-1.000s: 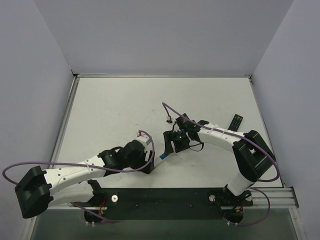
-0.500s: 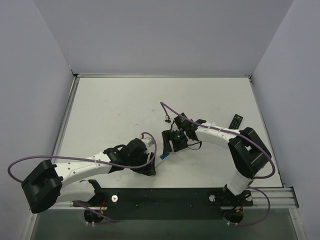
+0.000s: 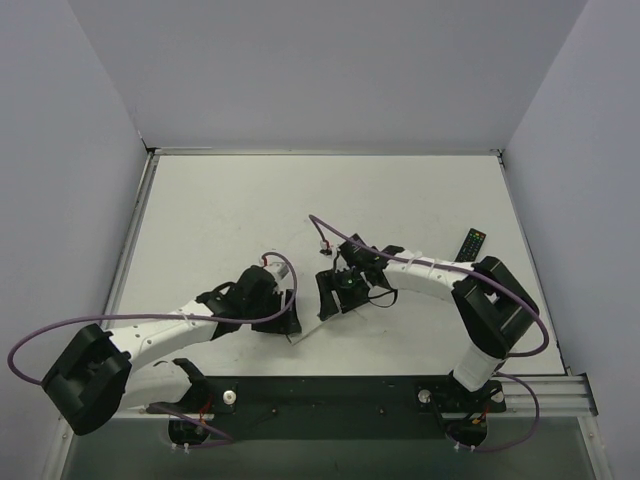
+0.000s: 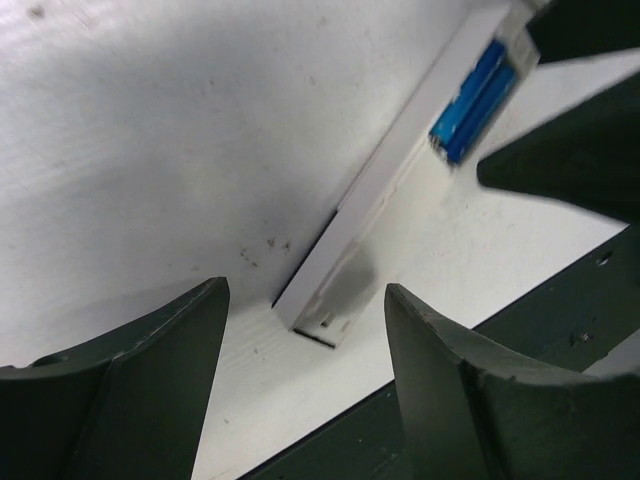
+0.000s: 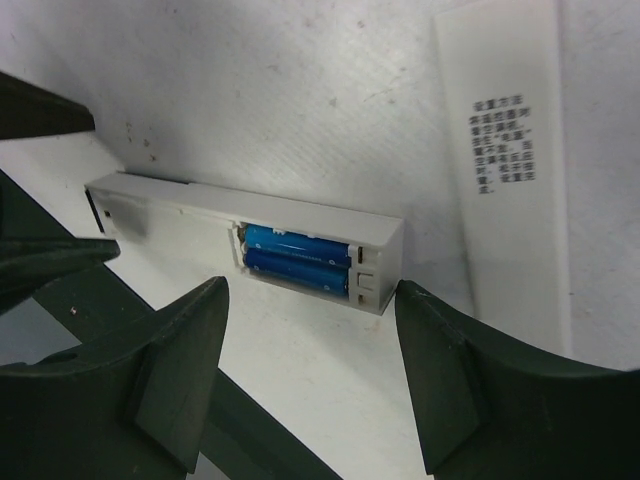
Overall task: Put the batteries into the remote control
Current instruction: Adjust the remote control at the center of the board.
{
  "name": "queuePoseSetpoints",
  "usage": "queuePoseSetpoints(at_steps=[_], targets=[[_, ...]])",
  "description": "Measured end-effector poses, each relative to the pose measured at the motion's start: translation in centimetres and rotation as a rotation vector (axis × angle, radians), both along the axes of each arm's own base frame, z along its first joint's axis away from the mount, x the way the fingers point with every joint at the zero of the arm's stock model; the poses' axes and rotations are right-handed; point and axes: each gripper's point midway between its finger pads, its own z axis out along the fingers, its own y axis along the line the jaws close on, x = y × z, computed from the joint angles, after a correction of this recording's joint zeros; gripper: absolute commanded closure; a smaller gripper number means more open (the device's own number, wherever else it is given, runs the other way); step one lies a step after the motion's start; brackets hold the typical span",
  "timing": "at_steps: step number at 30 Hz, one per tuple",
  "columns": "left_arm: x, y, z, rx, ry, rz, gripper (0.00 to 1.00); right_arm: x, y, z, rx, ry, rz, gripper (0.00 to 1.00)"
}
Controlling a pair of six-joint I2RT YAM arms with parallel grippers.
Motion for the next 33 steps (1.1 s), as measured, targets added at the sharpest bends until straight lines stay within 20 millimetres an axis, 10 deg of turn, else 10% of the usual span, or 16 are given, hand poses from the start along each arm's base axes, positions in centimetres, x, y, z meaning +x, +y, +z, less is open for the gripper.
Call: queuePoseSetpoints(at_steps=[16,27,33], targets=[[5.8,2.6,5.3,-0.143,-0.219,0.223,0.06,-4.8,0.5,0.0,-0.013,0.01,0.092,0.38],[6.7,9.8,16.0,-0.222,-0.658,0.495,0.03,2.5,-4.8,3.8,-0.21,-0.255,0.041,0.46],[5.4,14.1,19.9,-0.212,-0.867,0.596,0.03,4.2,-5.4,2.7,-0.329,-0.266,0.127,0.51]])
